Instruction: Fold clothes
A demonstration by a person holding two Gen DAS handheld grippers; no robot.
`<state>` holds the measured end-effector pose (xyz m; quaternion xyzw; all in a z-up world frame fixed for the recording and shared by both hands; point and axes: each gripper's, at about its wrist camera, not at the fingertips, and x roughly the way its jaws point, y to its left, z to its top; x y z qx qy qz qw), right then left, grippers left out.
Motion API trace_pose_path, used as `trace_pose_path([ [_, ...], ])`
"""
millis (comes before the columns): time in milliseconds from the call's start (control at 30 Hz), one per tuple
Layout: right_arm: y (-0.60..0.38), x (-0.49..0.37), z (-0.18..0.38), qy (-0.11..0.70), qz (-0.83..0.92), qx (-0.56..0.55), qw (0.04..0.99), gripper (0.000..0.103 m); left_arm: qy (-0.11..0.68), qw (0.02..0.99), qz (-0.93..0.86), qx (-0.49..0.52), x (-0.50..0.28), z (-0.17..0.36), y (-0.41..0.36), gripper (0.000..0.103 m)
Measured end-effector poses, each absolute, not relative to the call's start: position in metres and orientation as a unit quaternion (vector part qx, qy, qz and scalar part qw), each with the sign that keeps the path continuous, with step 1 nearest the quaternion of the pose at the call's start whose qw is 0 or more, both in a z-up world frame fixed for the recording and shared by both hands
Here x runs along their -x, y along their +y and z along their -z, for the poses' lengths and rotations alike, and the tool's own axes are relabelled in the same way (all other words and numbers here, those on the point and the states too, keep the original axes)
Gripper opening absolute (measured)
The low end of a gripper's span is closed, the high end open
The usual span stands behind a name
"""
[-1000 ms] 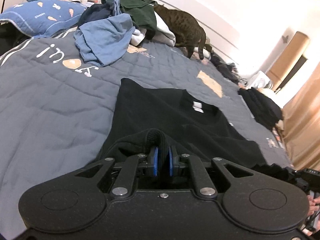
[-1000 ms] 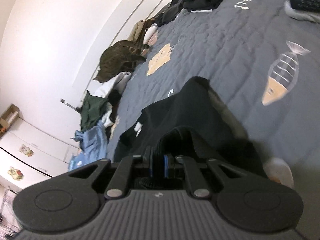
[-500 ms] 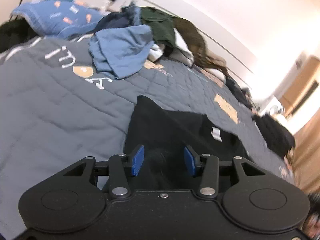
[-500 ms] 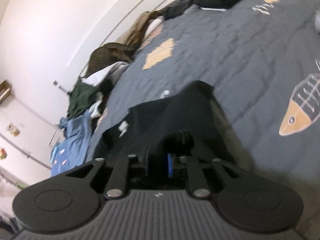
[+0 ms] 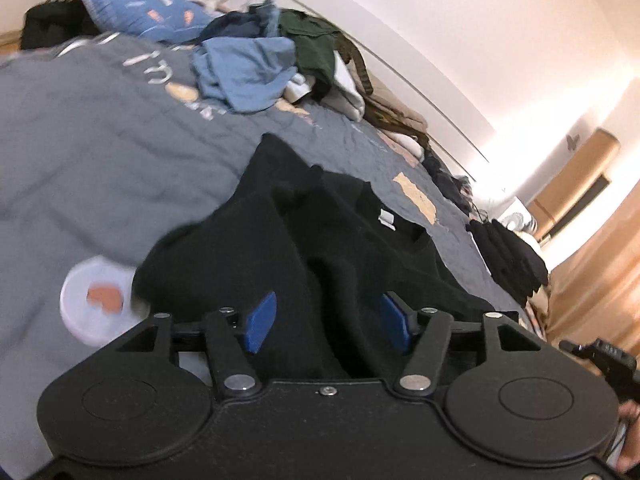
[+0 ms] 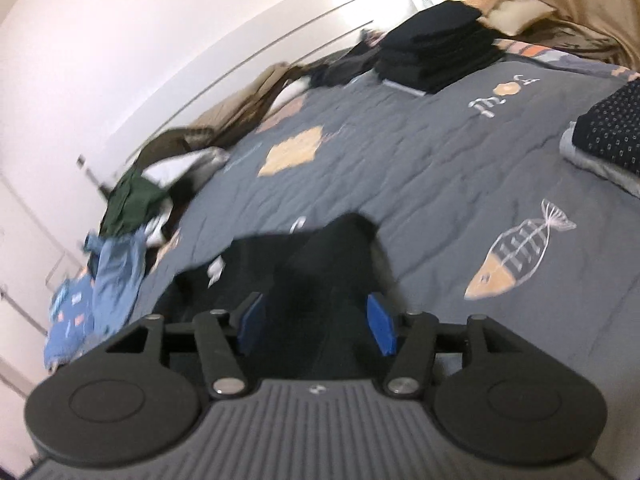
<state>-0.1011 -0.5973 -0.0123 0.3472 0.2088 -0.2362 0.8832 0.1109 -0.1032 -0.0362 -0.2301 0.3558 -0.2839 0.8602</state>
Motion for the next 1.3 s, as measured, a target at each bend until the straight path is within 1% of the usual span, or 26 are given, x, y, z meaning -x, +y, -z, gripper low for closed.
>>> trace_pose_path([
  [233, -0.536, 0.124, 0.021, 0.206, 0.206, -0.363, 0.885, 0.056, 0.38, 0.85, 0.23, 0.283, -0.102, 0.062, -0.082, 0.06],
  [400, -0.503, 0.135, 0.036, 0.198, 0.205, -0.396, 0.873, 0.056, 0.39, 0.841, 0.208, 0.314, -0.11, 0.075, -0.072, 0.066],
  [567, -0.482, 0.126, 0.058, 0.22, 0.189, -0.42, 0.86, 0.056, 0.401, 0.823, 0.184, 0.359, -0.125, 0.09, -0.068, 0.066],
  [767, -0.464, 0.1, 0.071, 0.24, 0.13, -0.431, 0.86, 0.056, 0.401, 0.821, 0.191, 0.359, -0.134, 0.093, -0.083, 0.066],
  [967, -0.433, 0.075, 0.071, 0.27, 0.075, -0.405, 0.87, 0.056, 0.403, 0.821, 0.189, 0.356, -0.144, 0.099, -0.09, 0.068],
  [1300, -0.409, 0.065, 0.079, 0.295, 0.038, -0.402, 0.866, 0.056, 0.41, 0.824, 0.172, 0.351, -0.151, 0.104, -0.093, 0.068],
])
